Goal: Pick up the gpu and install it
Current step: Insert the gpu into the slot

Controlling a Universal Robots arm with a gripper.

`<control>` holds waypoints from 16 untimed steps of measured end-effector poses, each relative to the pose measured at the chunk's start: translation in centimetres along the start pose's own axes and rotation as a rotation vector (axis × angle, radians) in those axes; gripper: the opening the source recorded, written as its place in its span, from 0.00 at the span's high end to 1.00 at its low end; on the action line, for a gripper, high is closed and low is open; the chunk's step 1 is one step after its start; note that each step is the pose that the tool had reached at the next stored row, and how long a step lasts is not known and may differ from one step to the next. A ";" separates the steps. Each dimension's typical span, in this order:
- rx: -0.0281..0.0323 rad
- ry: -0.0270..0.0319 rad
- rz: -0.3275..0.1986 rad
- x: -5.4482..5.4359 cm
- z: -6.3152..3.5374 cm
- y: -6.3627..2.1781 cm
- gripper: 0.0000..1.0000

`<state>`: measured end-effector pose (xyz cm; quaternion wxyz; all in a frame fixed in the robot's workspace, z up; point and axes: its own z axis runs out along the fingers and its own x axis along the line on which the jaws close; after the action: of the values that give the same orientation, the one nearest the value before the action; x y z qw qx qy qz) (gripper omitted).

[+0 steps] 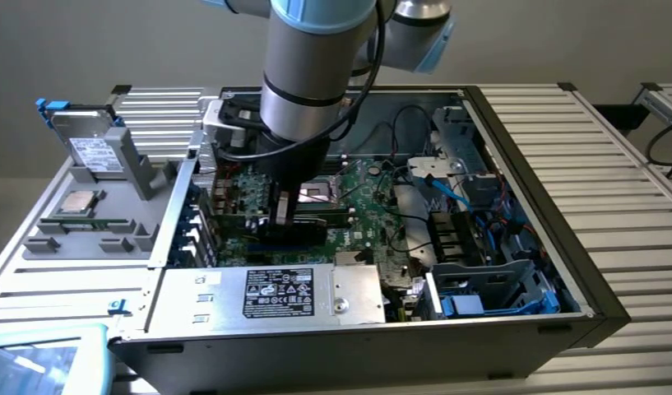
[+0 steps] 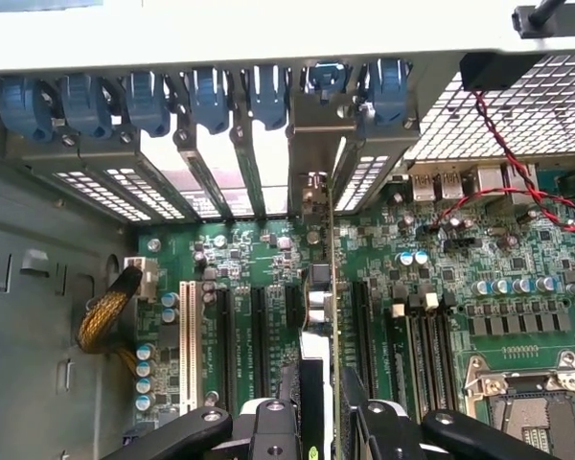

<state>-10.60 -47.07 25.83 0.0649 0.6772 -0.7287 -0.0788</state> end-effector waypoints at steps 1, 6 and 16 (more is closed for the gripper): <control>-0.0001 0.0003 0.000 0.0 -0.01 0.00 0.73; 0.0002 -0.0007 0.009 -0.2 -0.02 -0.11 0.73; 0.0005 0.0030 0.011 -0.2 0.05 -0.16 0.73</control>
<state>-10.43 -46.85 25.76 0.0663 0.6733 -0.7324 -0.0773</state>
